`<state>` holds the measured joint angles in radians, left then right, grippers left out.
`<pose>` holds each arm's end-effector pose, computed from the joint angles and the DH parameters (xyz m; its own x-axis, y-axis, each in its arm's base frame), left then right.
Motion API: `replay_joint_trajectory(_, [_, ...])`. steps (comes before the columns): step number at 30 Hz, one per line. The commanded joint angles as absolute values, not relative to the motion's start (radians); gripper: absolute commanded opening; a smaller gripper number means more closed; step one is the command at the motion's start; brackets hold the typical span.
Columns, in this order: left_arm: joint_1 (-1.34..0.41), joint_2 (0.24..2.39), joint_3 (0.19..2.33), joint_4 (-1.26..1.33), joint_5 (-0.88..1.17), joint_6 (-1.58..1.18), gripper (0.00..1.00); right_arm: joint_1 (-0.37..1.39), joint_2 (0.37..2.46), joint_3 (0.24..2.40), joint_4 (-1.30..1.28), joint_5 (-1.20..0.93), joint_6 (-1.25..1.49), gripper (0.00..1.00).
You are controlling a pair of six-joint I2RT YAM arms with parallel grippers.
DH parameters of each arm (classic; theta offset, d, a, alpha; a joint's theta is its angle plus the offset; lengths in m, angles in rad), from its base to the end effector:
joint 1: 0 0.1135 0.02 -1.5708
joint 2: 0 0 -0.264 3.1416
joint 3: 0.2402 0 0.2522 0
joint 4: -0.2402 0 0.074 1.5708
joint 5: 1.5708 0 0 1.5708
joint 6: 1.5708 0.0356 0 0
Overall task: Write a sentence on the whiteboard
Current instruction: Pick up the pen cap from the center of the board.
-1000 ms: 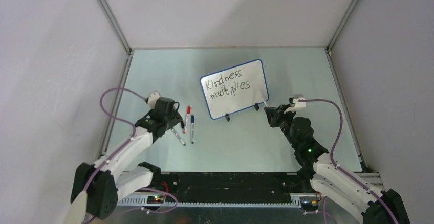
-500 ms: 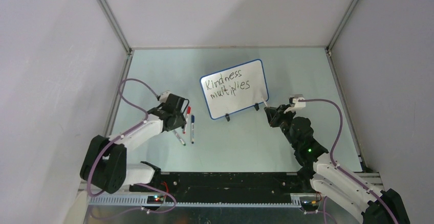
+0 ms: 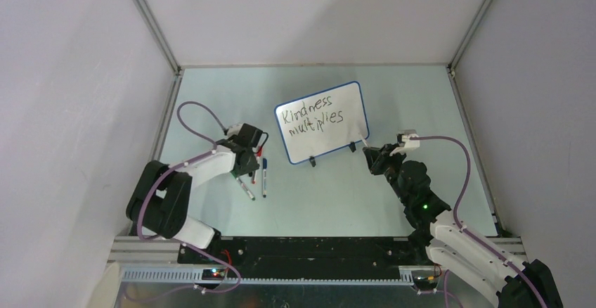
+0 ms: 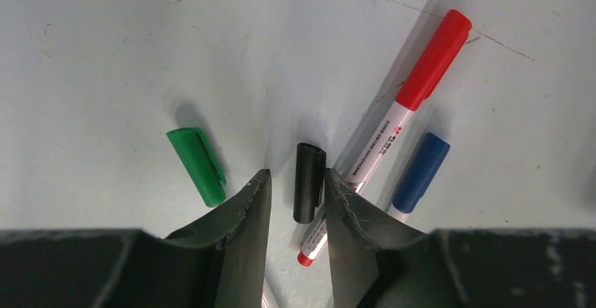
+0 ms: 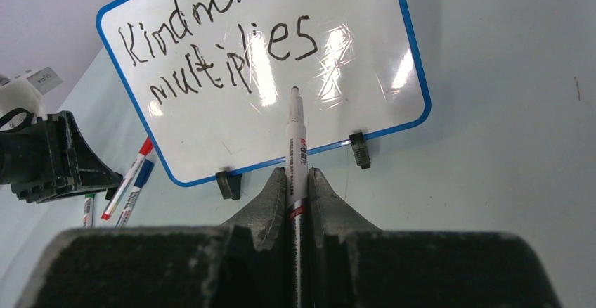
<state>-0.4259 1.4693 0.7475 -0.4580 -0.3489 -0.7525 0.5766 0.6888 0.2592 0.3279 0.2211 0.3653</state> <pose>0.2397 -0.0954 0.1600 -0.7989 -0.3429 -0.4942 -0.3786 0.9251 -0.0298 0.1485 0.0873 0.2228 -0.2042 0.2830 -0.9371 -0.2956 0.8948 0.3346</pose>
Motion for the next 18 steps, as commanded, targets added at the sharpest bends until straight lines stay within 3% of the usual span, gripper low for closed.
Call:
replay_joint_trajectory(1, [-0.438, 1.497, 0.798, -0.492, -0.418, -0.782, 0.38, 0.583, 0.673, 0.262, 0.373, 0.240, 0.362, 0.00])
replay_joint_trajectory(3, [-0.438, 1.511, 0.799, -0.476, -0.373, -0.774, 0.36, 0.583, 0.667, 0.261, 0.369, 0.240, 0.360, 0.00])
replay_joint_trajectory(5, [-0.437, 1.529, 0.803, -0.452, -0.332, -0.759, 0.19, 0.584, 0.663, 0.261, 0.367, 0.238, 0.360, 0.00])
replay_joint_trajectory(6, [-0.437, 1.529, 0.799, -0.434, -0.322, -0.753, 0.04, 0.583, 0.660, 0.262, 0.366, 0.236, 0.359, 0.00])
replay_joint_trajectory(7, [-0.437, 1.513, 0.793, -0.424, -0.313, -0.751, 0.02, 0.585, 0.656, 0.262, 0.364, 0.233, 0.359, 0.00])
replay_joint_trajectory(13, [-0.436, 1.269, 0.655, -0.362, -0.295, -0.830, 0.00, 0.620, 0.651, 0.269, 0.391, 0.137, 0.327, 0.00])
replay_joint_trajectory(18, [-0.436, 1.112, 0.669, -0.435, -0.236, -0.895, 0.00, 0.738, 0.671, 0.313, 0.405, 0.080, 0.318, 0.00])
